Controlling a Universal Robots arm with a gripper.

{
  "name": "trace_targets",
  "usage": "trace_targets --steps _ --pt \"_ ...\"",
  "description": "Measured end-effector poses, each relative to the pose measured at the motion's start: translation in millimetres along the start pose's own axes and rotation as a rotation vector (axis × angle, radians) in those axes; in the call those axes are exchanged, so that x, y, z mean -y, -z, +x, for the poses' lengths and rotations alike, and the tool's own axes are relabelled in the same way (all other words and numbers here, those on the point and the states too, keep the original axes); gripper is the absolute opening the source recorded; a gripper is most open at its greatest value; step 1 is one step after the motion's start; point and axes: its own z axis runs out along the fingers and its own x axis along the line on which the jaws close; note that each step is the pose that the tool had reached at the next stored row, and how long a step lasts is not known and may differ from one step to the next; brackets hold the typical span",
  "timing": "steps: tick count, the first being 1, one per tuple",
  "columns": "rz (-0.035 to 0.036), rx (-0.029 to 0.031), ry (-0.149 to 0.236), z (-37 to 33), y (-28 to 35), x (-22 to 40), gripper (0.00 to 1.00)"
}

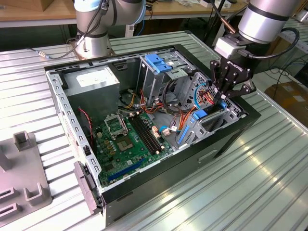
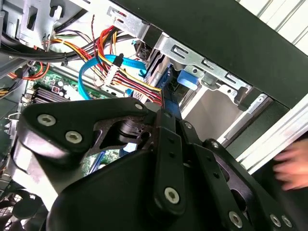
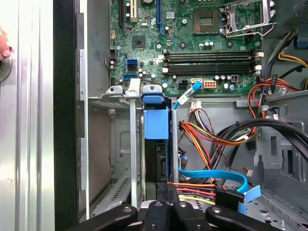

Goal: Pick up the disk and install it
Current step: 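Insert the first disk wire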

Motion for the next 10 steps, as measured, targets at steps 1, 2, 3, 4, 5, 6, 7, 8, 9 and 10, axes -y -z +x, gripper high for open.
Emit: trace_targets --steps 1,2,3,4,5,6,7,8,9,10 --pt "0.0 0.0 0.0 0.0 0.0 0.0 0.1" --pt "0.0001 0.0 0.0 0.0 0.0 0.0 0.1" --pt "0.0001 0.0 0.0 0.0 0.0 0.0 0.1" --pt "0.0002 0.0 0.0 0.0 0.0 0.0 0.1" --pt "0.0002 0.0 0.0 0.0 0.0 0.0 0.1" --pt "0.0003 0.0 0.0 0.0 0.0 0.0 0.1" --pt "0.0004 -0.0001 0.0 0.0 0.0 0.0 0.1" --pt "0.0004 0.0 0.0 0.0 0.0 0.0 0.1" --pt "0.0005 0.0 0.0 0.0 0.0 0.0 0.1" --pt "0.0005 -0.0001 0.0 0.0 0.0 0.0 0.1"
